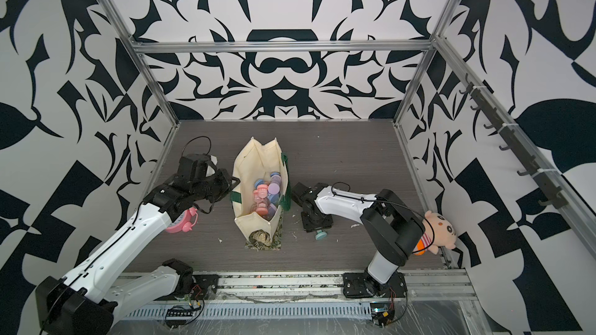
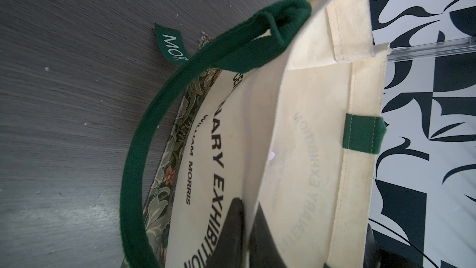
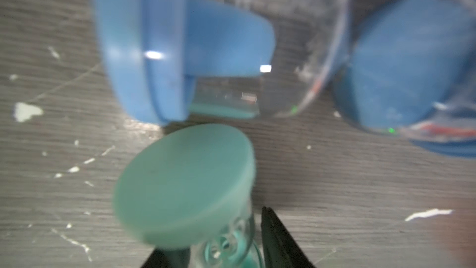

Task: Put the hourglass into the canvas bag
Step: Pick up the hourglass from the center of the board.

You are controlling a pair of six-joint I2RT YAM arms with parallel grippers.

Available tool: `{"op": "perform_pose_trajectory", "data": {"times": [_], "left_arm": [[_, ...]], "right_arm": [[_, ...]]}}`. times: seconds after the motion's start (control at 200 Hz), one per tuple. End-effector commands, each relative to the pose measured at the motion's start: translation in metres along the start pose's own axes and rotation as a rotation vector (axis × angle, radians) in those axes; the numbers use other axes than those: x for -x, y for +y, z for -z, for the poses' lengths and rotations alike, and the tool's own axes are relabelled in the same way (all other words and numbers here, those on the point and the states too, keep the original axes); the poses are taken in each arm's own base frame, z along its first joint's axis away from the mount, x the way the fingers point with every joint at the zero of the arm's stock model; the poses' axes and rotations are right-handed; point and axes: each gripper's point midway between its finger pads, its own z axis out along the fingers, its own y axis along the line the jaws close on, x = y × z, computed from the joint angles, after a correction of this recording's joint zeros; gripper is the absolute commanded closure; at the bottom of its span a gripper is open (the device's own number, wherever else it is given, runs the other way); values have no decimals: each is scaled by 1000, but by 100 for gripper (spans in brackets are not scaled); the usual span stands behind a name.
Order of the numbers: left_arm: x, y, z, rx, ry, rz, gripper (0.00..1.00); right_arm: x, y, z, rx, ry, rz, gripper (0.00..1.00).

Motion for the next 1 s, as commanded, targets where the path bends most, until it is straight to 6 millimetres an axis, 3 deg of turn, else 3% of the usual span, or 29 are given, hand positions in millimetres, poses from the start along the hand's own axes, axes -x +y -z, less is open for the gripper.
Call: {"op": "perform_pose_trajectory", "data": {"times": [0.0,0.195,0.335,0.44,0.76,0.995], "left_arm": [[-1,0,1,-5,5,0,89],[-2,1,0,-3,3,5,88],[-2,4,0,3,1,14,87],[-1,3,3,4,-9,16,86],[0,2,9,-1,-25,16,86],[-1,4,6,-1,-21,14,89]], "right_arm": [[0,4,-2,14,-2,-6,59],[6,11,10,58,-41,-13,73],[17,18,36,117,-115,-25,82],[30,23,73,189,-220,-40,83],[65,12,204,256,-497,-110,88],[83,30,275,366,-606,-117,92]]}}
